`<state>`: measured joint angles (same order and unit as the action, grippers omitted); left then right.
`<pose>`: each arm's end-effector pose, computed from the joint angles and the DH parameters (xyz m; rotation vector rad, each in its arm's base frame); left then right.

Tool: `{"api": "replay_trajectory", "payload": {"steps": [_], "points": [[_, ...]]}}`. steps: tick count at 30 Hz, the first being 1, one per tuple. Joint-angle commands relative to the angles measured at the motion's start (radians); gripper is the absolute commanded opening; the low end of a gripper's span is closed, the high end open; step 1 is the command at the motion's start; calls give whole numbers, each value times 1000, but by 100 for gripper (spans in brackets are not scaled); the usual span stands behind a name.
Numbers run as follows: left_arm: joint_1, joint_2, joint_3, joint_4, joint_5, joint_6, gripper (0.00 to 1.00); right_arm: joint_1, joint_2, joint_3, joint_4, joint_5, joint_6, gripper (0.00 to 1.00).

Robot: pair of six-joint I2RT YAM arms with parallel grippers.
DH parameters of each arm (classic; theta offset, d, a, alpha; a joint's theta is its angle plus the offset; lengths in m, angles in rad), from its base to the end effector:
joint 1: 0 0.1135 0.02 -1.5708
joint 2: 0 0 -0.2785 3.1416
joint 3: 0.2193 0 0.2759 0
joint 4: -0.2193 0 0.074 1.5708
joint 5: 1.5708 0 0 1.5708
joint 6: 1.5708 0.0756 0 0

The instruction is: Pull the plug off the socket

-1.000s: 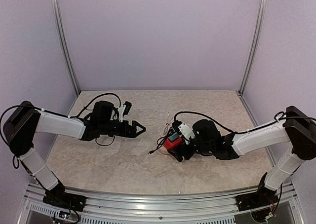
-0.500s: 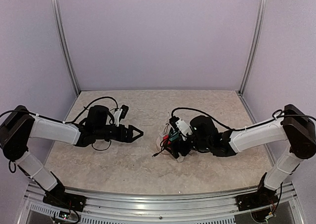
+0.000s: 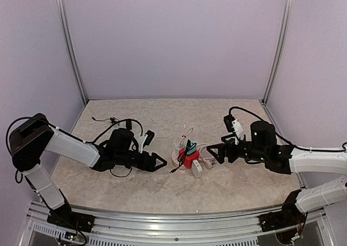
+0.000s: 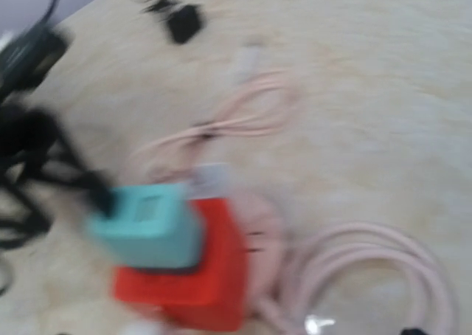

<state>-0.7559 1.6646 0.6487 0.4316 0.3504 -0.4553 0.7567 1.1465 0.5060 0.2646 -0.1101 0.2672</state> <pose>0.2441 -0.2658 0.1135 0.5625 2.2481 -1.0417 0.2094 0.2092 0.1998 -0.5644 1.9466 0.7724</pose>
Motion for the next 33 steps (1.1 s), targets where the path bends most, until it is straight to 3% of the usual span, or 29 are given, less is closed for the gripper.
{"api": "replay_trajectory", "payload": {"steps": [1,8,12,22,33], "points": [[-45,61,34,49,-12,-33,78,-111,23,5,-10,-19,35,91],[-87,131,43,117,10,-84,63,-178,339,203,6,-22,19,77],[-105,132,45,126,10,-81,56,-188,435,255,54,-119,-1,73],[-171,-5,152,-29,-165,200,65,-186,419,162,162,-311,43,68],[-191,73,348,-157,-259,339,65,-181,375,65,247,-327,78,68]]}}
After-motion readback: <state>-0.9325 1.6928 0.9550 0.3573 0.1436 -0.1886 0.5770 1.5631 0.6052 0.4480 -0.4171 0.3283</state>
